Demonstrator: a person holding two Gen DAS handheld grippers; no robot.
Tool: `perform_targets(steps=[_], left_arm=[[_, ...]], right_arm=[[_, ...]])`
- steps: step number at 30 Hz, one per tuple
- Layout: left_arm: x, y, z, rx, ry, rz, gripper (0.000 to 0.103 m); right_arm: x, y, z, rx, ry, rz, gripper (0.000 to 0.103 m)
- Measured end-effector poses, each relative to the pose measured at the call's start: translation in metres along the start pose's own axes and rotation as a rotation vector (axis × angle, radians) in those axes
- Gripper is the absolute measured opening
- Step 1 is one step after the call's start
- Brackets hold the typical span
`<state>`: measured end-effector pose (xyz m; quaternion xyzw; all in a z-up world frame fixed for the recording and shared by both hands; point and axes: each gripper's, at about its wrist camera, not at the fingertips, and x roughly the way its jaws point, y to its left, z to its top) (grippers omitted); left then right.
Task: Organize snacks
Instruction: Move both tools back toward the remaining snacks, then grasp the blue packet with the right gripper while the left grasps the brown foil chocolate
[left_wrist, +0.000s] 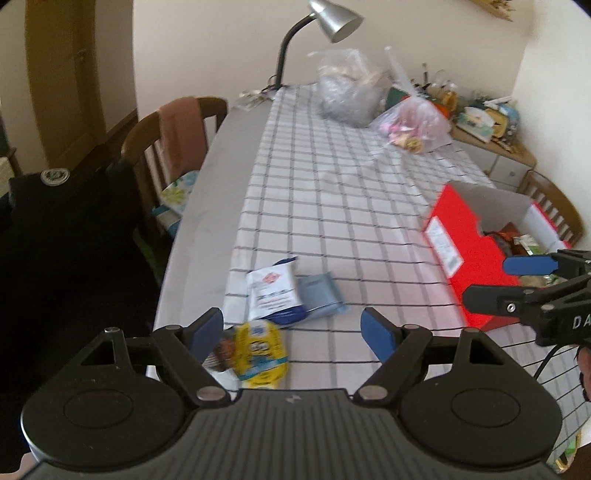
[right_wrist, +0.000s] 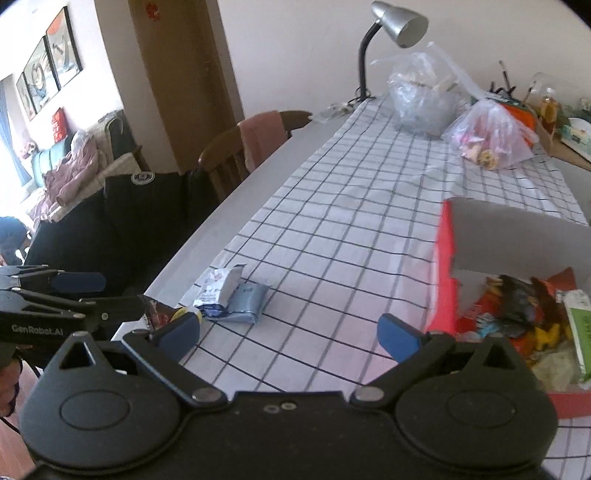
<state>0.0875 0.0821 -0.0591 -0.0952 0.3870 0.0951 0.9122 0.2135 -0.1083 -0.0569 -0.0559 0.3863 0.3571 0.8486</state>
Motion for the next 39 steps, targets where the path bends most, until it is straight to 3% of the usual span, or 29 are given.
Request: perform_targets(steps=[8,15,30,36,39], left_arm=[[0.030,0.038,-0.009,-0.047,0.079,0.042,0.082],[0.056,0.058,-0.014,-0.065,0.146,0.046,0.081],[0.088,0.071,-0.014,-0.108,0.215,0.041,0.080],[0.095,0.073,-0.015,-0.122,0.234,0.038,0.080],[0.097,0.074,-0.014,-0.131,0.243,0.036,0.076]], right_arm=[[0.043,0.019,0.011,-0.052,0.043,0.002,0.102],[0.082,0.033,0.014,-0.174,0.101,0.026,0.102],[0.156,0.043,0.010,-0.398,0.226,0.059,0.096],[0.172,0.059,0.010,-0.649,0.228,0.090,0.092],[0.180,0.064,0.013,-0.715,0.240,0.135,0.087]])
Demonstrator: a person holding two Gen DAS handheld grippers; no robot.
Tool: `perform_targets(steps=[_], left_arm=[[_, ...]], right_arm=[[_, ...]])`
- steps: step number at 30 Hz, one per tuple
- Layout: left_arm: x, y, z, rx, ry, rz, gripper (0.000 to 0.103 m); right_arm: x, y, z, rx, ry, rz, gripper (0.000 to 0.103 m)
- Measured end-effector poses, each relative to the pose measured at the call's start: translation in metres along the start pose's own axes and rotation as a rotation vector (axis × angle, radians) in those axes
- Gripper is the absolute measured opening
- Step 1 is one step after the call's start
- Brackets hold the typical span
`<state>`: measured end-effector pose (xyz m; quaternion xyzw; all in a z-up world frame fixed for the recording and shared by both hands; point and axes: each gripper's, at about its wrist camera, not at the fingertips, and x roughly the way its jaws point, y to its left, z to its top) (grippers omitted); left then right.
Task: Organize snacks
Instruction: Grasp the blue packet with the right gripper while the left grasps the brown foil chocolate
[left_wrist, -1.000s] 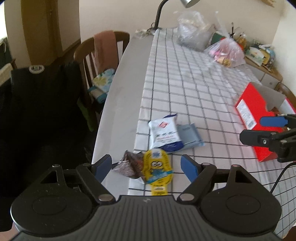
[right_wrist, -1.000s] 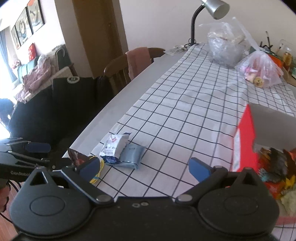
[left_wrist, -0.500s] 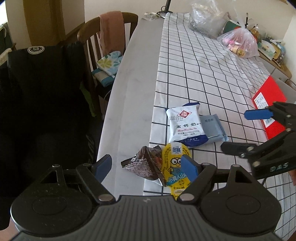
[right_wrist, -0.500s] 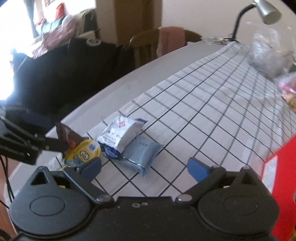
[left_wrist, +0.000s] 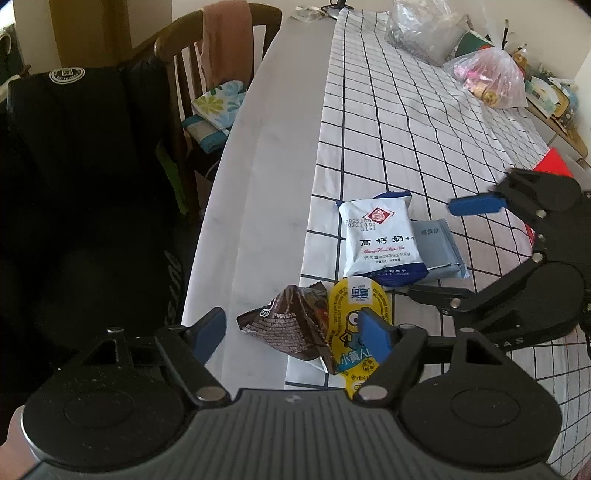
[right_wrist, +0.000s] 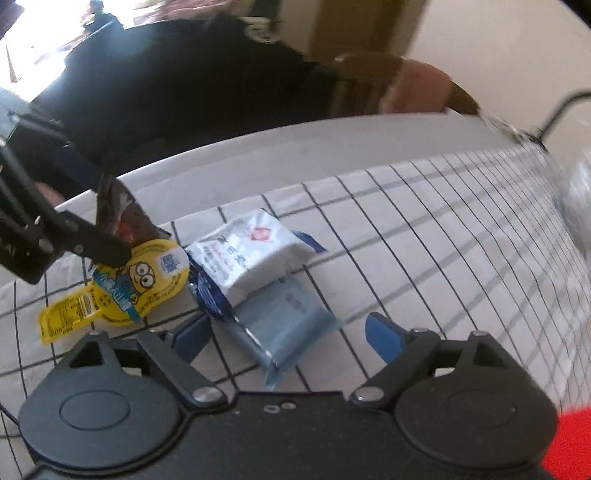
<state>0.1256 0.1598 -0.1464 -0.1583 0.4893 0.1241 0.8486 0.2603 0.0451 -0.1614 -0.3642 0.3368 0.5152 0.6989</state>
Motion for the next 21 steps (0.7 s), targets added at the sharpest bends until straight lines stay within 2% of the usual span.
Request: perform_targets(steps=[6,9,15,17,21], left_arm=[[0.003,0.000,0.001,-0.003,0.005,-0.008,0.074],[0.006,0.002,0.000,-0.015,0.019,-0.013,0.067],[0.008,0.004,0.000,-0.031,0.020,-0.013,0.062],[0.008,0.004,0.001,-0.038,0.019,-0.011,0.053],[0.005,0.005,-0.001,-0.056,0.008,-0.018,0.045]], right_arm=[[0.006,0.002,0.011,-0.076,0.002,0.067,0.080],[0.006,0.001,0.013,-0.065,0.015,0.095,0.073],[0.003,-0.003,0.008,-0.002,0.016,0.128,0.059],[0.001,-0.004,0.004,0.033,0.016,0.127,0.052],[-0.007,-0.005,-0.005,0.115,0.018,0.111,0.046]])
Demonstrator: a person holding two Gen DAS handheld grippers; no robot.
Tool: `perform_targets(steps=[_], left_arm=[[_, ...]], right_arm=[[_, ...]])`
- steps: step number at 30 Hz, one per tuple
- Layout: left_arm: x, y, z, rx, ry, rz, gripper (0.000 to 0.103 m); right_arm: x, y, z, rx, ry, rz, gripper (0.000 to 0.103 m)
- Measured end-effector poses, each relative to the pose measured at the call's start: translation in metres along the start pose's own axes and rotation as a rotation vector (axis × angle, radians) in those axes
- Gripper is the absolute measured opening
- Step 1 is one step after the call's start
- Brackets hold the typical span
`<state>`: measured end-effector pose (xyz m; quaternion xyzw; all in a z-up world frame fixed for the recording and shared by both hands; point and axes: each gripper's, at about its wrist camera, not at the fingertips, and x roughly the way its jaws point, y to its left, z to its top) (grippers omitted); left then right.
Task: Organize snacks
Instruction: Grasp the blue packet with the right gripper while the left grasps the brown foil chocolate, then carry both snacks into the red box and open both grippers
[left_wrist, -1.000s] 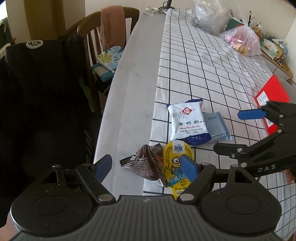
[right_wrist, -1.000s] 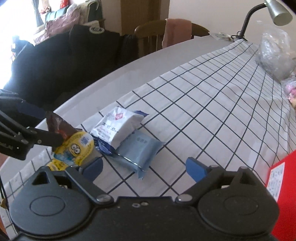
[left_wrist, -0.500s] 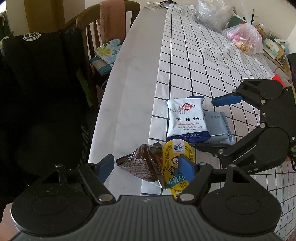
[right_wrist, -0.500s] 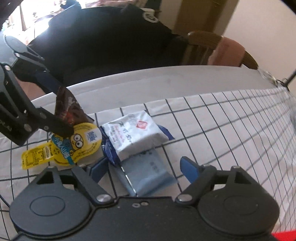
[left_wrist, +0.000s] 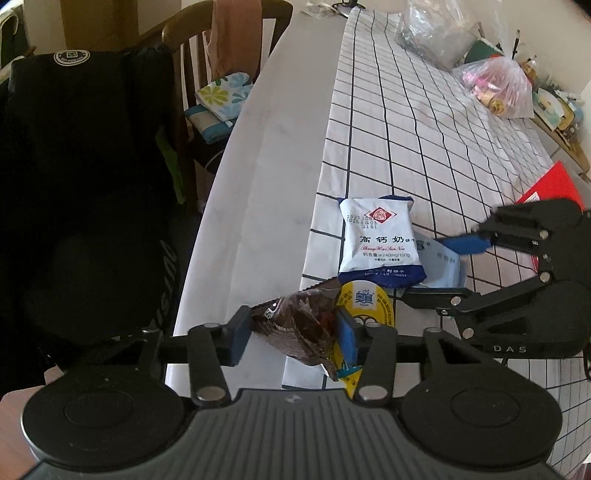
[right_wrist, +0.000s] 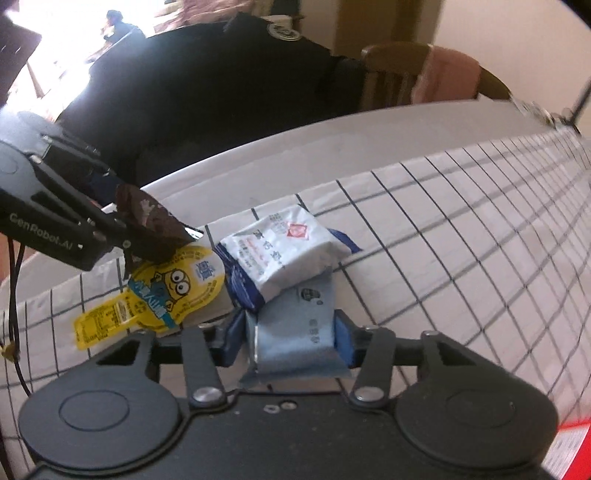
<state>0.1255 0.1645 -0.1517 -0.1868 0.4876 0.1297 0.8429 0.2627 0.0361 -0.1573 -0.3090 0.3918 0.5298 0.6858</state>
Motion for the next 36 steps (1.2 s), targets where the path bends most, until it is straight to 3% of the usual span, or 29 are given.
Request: perform_targets(steps=[11,22,28,36], left_arm=[[-0.008,-0.007,-0.006,-0.009,-0.013,0.003,0.033],[-0.029,-0.011,-0.014,-0.017,-0.031,-0.002,0.030],[-0.057,-0.032,-0.012,0.018,-0.069,-0.028,0.030],[-0.086,-0.088,-0.005,0.097,-0.127,-0.091,0.030]], right_arm=[[-0.022,0.012,-0.032,0.229,0.002,-0.132,0.046],[-0.076,0.020,-0.075,0.436,-0.058,-0.206,0.046],[-0.116,0.020,-0.092,0.514,-0.120,-0.234,0.046],[-0.170,0.014,-0.116,0.585,-0.210,-0.297,0.046]])
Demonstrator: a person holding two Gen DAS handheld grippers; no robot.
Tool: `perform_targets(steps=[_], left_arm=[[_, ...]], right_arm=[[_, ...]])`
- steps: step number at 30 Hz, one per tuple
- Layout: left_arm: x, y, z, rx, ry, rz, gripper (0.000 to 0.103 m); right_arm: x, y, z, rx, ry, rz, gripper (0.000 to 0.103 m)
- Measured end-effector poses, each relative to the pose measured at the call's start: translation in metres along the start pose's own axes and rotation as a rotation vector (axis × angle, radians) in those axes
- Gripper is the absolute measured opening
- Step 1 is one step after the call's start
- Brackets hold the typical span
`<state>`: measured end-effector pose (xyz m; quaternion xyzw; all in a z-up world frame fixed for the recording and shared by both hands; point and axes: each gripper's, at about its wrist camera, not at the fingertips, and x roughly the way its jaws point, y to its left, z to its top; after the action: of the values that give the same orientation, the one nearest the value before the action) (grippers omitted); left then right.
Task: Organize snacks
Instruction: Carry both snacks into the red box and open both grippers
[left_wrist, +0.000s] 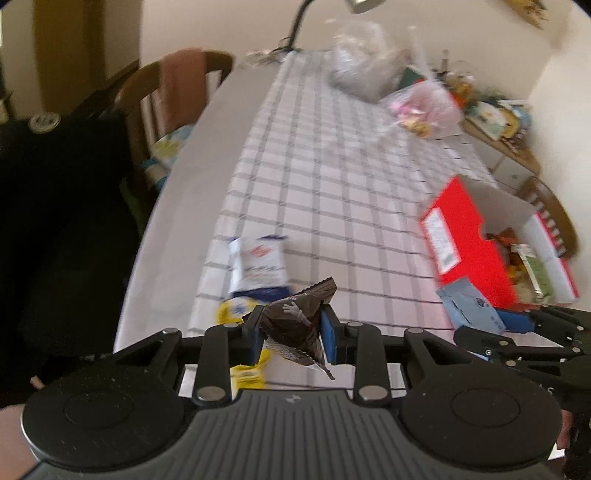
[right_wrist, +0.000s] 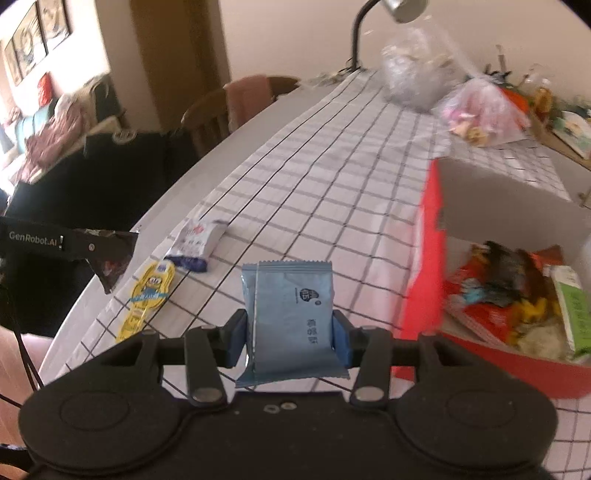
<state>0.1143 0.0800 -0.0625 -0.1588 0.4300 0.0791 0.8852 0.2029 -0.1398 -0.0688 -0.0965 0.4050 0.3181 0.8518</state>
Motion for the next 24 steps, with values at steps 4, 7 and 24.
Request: perform_targets(steps=[4,7,24], left_arm=[[-0.007,-0.035,0.009,0.060,-0.024,-0.035,0.030],[-0.007,-0.062,0.015,0.102,-0.033,-0.057,0.030],[0.009,-0.207,0.037,0.280,-0.072,-0.125,0.030]], right_arm=[[-0.023,-0.020,-0.001,0.032,-0.050,-0.030,0.046],[-0.040,-0.035,-0.001,0.047,-0.083,-0.055,0.046],[-0.092,-0.133,-0.006,0.108,-0.159,-0.165,0.046]])
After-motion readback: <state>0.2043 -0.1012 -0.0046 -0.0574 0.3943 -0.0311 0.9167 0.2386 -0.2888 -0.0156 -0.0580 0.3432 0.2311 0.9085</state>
